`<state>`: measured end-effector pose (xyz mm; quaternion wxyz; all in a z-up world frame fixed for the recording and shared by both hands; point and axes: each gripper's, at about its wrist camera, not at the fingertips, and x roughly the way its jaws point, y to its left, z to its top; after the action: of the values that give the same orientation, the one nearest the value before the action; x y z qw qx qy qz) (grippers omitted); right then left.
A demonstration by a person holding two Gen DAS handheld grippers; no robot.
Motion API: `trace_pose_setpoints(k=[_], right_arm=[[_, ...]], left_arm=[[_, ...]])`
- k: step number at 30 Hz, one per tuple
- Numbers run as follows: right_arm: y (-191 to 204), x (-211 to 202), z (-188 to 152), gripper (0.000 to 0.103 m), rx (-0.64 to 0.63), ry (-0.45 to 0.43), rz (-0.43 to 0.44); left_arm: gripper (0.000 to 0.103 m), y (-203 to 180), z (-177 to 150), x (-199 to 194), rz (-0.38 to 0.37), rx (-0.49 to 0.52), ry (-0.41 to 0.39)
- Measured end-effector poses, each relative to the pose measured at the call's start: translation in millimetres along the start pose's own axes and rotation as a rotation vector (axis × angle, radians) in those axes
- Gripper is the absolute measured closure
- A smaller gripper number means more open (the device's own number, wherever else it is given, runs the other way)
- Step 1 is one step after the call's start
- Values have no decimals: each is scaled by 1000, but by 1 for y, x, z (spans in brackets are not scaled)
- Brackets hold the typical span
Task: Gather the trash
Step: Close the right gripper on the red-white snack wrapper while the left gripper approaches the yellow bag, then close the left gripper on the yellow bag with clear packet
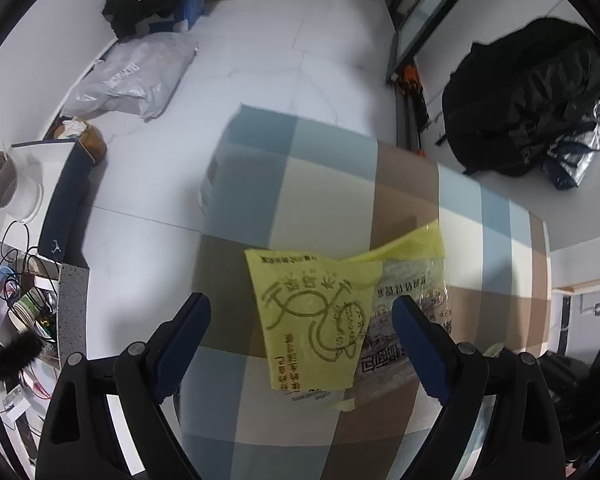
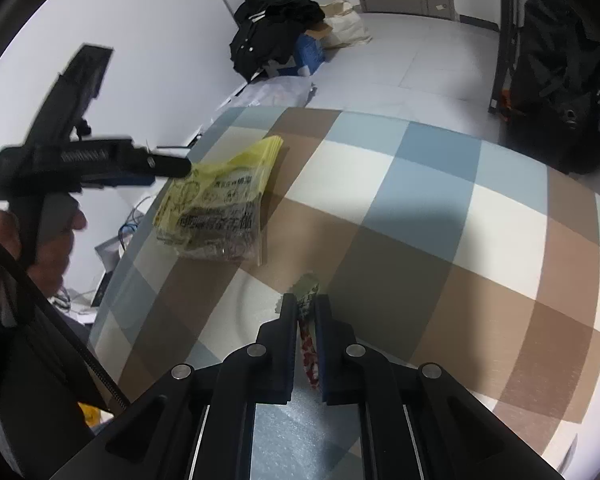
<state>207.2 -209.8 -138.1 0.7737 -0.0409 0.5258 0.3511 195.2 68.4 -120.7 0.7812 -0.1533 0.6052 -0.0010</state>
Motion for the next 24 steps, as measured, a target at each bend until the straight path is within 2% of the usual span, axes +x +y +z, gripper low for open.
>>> trace_pose_setpoints(k=[3,7,9,14,18,21,24], right_arm=[[0,-4,-1,95,6,-12,4],[-1,-8,1,96,18,-28,9],[-3,-10,1,96,29,-34,12],[-6,-14,1,96,42,-45,14],[-8,-17,-2,96,47,-48,13],[-11,-19,-3,96,53,-47,11],[-16,-22,-4,96,64,-53,8]], left_arm=[[13,-9,-4,7,-10,45,34],[13,-26,-9,11,68,134,22],[13,-29,-8,13,96,144,25],[13,-27,-1,11,26,88,33],[13,-37,0,17,87,111,28],[13,-51,-5,25,179,192,13],[14,-56,-10,25,174,235,-9]])
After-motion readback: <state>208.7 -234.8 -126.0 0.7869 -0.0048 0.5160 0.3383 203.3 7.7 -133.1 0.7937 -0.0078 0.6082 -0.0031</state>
